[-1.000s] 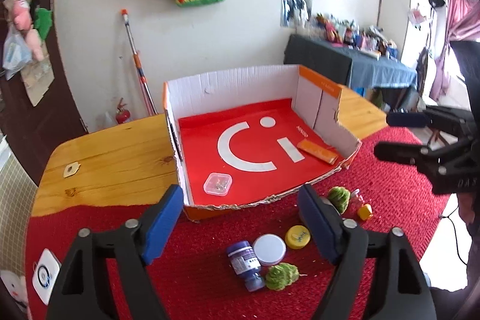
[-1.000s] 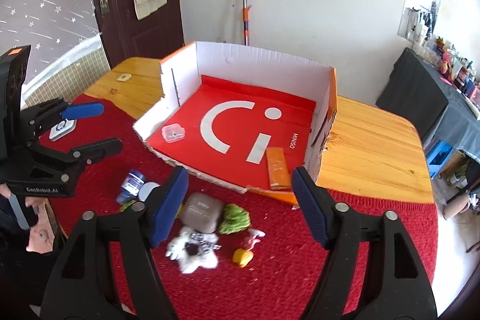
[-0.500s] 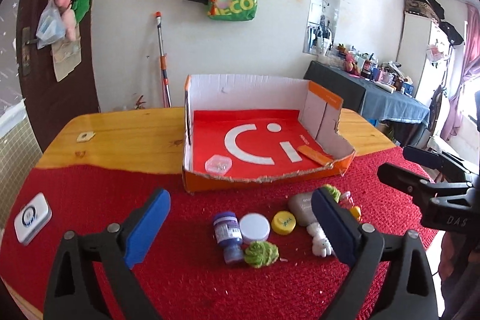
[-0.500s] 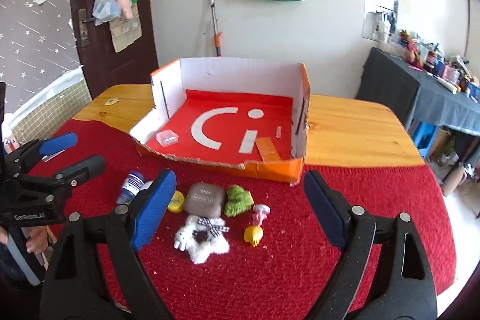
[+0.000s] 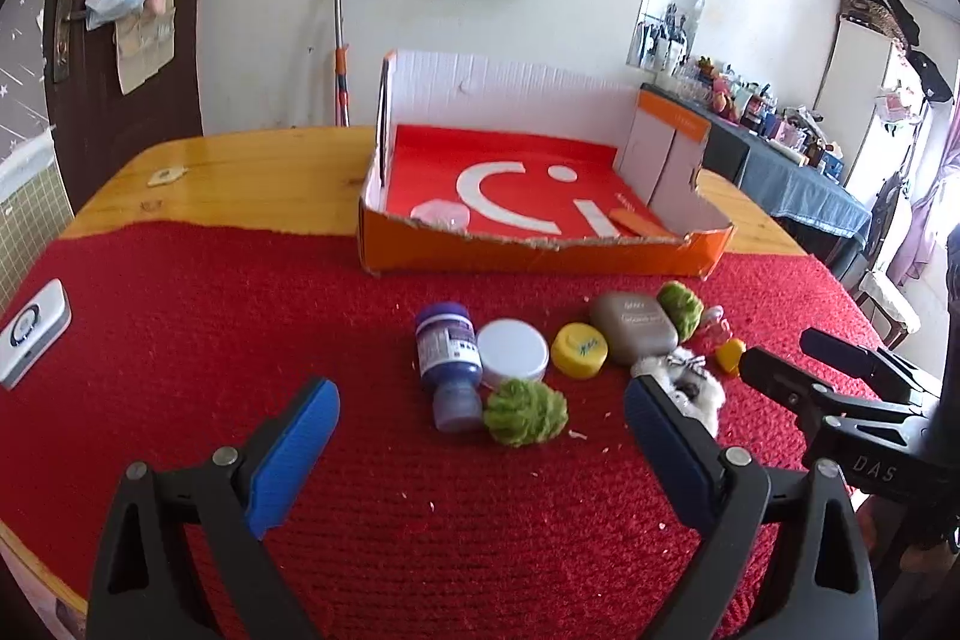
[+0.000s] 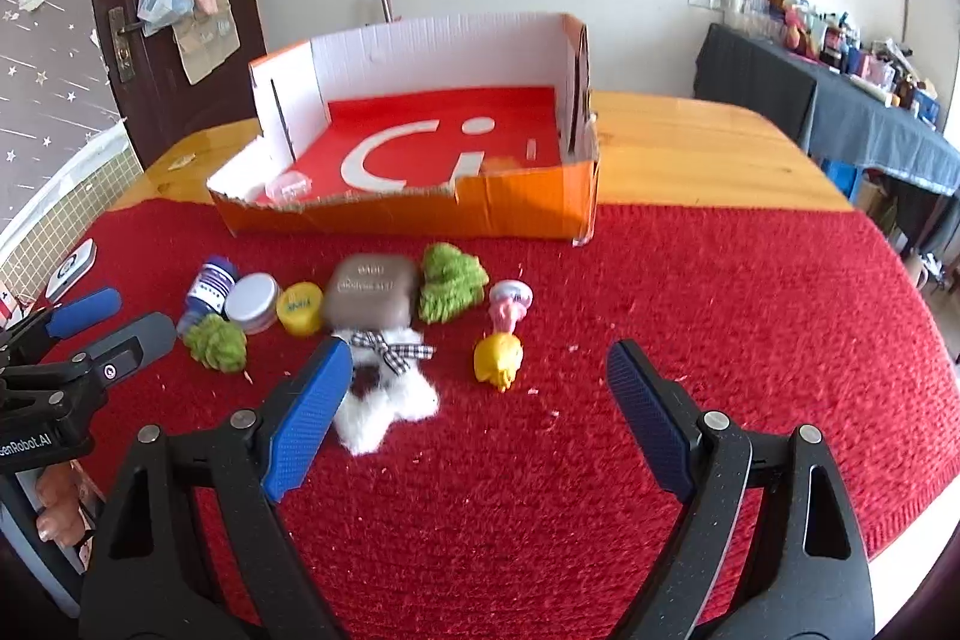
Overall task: Organize objects
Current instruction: 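Grasp the purple-lidded bottle with the left tool while the right tool grasps the pink-and-yellow toy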
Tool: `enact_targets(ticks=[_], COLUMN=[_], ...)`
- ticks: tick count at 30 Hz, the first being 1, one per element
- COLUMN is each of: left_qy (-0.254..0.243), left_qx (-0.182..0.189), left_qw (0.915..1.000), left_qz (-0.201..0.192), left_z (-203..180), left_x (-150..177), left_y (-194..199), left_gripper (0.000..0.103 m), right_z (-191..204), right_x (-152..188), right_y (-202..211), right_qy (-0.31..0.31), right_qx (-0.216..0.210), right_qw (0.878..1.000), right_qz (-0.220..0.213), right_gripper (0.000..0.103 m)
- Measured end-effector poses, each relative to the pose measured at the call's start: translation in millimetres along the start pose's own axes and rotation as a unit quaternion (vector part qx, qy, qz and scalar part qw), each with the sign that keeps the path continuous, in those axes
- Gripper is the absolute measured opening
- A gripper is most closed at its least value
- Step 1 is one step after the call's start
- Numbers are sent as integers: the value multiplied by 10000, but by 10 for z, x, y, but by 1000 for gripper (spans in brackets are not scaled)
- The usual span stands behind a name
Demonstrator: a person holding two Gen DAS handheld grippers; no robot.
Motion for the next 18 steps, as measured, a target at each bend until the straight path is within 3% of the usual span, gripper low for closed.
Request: enact_targets(ticks=[18], left_qy=[211], left_qx=[-140], left_qw=[9995], left_qz=[207], left_z=[174], left_x=[-24], left_y=[-184], left_gripper=[98], right_z=[-97], right_x=[-2], right_y=[-141], right_qy=[-78], right_qx=[25], right_qw=[9997], right_qz=[208], right_gripper=[87])
Point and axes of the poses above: each gripper's, at about its wrist camera, not at the fingertips, and y roughly against the way its jaws point, z to its left, x to its underside, the point moved 9 cm from there along -y, roughly the way its jaws point, and after that the axes turned 2 degrees about -z, right-handed, at the moved point
